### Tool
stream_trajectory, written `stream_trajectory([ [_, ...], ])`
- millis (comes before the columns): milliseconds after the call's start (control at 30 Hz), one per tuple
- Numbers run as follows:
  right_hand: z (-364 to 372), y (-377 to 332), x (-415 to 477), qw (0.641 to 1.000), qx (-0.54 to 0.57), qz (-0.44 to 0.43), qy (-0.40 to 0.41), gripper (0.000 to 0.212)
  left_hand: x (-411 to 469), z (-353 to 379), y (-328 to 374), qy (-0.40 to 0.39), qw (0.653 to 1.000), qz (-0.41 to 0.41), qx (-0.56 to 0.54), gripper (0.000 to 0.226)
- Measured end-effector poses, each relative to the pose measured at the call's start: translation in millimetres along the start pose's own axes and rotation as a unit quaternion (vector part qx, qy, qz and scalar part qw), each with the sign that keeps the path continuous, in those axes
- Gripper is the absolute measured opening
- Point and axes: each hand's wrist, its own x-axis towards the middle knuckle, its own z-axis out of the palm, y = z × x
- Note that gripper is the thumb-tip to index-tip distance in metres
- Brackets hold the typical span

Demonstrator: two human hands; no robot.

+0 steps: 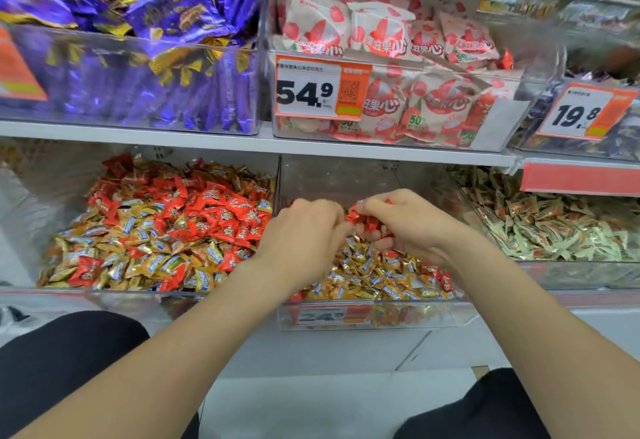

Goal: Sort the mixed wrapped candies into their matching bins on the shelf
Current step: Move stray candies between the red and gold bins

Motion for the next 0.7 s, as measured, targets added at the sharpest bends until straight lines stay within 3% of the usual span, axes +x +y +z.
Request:
stream_trajectory([
  [100,26,-14,3,0.994,0.100,0.011,-0.043,0.018,1,-22,-11,0.034,0.992,-0.076,-0.098,0.028],
  [233,69,-24,18,0.993,0.108,-0.045,-0.005,0.022,-6,-53,-48,-0.054,0.980,-0.158,-0.110,0.021],
  [333,102,-25,35,0.971,-0.093,-0.199,0.094,0.015,-16,-72,-90,-0.035,0.987,-0.155,-0.012,0.041],
  [400,122,-25,46,0.901,-0.271,-0.314,0.127,0.015,-19,-80,-114,-0.026,0.987,-0.152,0.042,0.059],
  [433,131,-25,54,0.872,-0.326,-0.350,0.107,0.022,-20,-83,-124,-0.041,0.987,-0.150,0.046,0.066],
  [567,151,-27,74,0.829,-0.438,-0.348,-0.007,0.047,-20,-86,-147,-0.136,0.976,-0.148,0.085,0.078],
  [700,132,-34,57,0.836,-0.432,-0.339,-0.014,0.052,-18,-89,-143,-0.086,0.984,-0.136,0.074,0.070],
])
